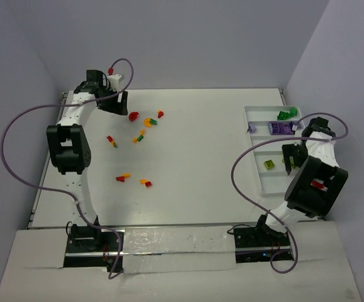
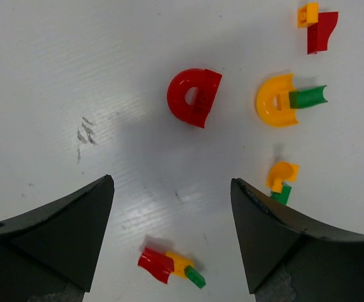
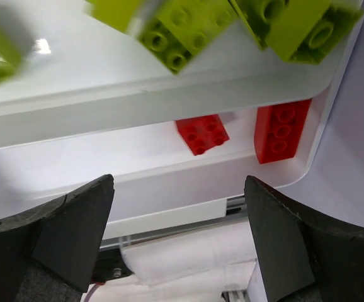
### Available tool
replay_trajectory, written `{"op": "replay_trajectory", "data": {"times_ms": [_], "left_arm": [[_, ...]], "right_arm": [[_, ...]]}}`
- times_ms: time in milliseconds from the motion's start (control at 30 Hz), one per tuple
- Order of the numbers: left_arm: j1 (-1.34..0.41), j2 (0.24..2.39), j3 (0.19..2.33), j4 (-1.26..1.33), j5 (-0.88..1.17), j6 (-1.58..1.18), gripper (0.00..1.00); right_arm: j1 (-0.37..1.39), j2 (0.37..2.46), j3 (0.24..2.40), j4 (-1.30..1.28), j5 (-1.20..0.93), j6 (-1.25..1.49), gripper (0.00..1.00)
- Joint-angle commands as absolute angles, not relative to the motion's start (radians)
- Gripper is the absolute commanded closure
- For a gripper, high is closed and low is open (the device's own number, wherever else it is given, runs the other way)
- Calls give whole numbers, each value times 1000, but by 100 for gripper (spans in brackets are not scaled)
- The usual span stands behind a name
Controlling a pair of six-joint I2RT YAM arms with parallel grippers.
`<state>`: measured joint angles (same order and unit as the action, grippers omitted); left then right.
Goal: Sort the legos into containers by color
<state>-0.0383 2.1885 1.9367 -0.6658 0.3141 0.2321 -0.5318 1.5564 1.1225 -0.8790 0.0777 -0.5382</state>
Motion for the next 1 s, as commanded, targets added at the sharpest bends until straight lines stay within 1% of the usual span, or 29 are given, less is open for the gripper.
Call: {"op": "replay_trajectory", "data": {"times_ms": [0, 233, 367, 433, 533, 600, 667, 733, 767, 900, 967], "left_arm": [[-85, 2274, 2070, -663, 310, 292, 16], [-129, 2387, 2115, -612, 290, 276, 13], [-133, 2439, 2137, -585, 251, 261, 13], [-138, 2466, 2155, -585, 226, 256, 15], [-143, 2476, 2142, -578, 216, 260, 20], [-148, 2461, 2104, -562, 208, 267, 25], [-153, 2443, 2066, -526, 195, 276, 32], [-161, 2432, 2044, -514, 187, 283, 37], [-162, 2427, 2035, -510, 184, 288, 42], [-167, 2425, 2048, -513, 179, 290, 55], [-167, 2422, 2052, -518, 183, 287, 59]], "right_arm": [[-483, 1493, 1212, -960, -3, -478, 9], [-417, 1479, 1265, -1007, -53, -428, 8], [-399, 1480, 1279, -1020, -69, -413, 8], [-386, 1482, 1285, -1023, -79, -404, 8], [-376, 1481, 1286, -1022, -82, -399, 8], [-368, 1483, 1287, -1021, -86, -395, 8], [-361, 1486, 1286, -1020, -89, -388, 8], [-355, 1489, 1285, -1017, -90, -385, 9], [-347, 1489, 1285, -1017, -91, -385, 9], [-337, 1491, 1289, -1018, -94, -381, 9], [-332, 1489, 1289, -1018, -96, -380, 9]]}}
